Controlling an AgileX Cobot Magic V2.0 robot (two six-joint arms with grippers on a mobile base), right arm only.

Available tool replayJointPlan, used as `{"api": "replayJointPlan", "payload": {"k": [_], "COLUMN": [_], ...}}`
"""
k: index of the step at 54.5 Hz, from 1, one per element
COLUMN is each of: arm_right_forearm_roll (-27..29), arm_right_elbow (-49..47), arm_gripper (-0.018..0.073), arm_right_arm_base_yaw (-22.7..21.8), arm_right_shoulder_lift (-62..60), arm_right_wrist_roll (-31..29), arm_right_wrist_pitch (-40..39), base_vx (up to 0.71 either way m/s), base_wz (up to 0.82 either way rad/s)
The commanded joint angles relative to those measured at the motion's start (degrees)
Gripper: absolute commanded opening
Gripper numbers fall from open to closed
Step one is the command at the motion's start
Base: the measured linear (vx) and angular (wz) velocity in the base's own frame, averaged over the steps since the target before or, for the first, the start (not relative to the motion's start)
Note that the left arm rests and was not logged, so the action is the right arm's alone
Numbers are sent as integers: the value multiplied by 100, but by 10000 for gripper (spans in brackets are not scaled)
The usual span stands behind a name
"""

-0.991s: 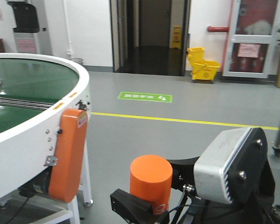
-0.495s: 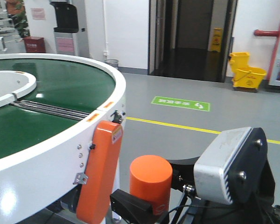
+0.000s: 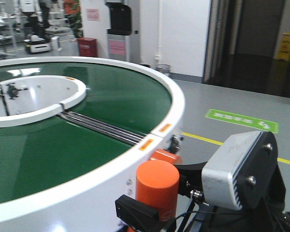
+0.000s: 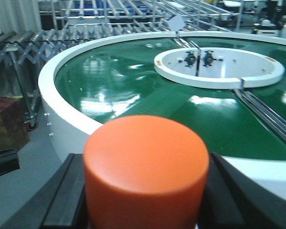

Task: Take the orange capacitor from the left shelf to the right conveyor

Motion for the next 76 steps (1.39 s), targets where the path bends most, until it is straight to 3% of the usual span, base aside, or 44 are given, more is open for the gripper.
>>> {"api": "replayJointPlan", "payload": {"k": [1, 35, 76], "arm_right_forearm_roll": [-16, -16, -16], "arm_right_elbow": [-172, -172, -172], "arm_gripper": [-10, -10, -10], "arm_right_arm_base_yaw": [9, 9, 9], "arm_right_shoulder_lift": [-106, -106, -106], "arm_right_wrist_roll": [-31, -31, -31], "arm_right_wrist_pitch": [-538, -538, -538], "base_vx": [39, 35, 19], "base_wz": [46, 47, 8]}}
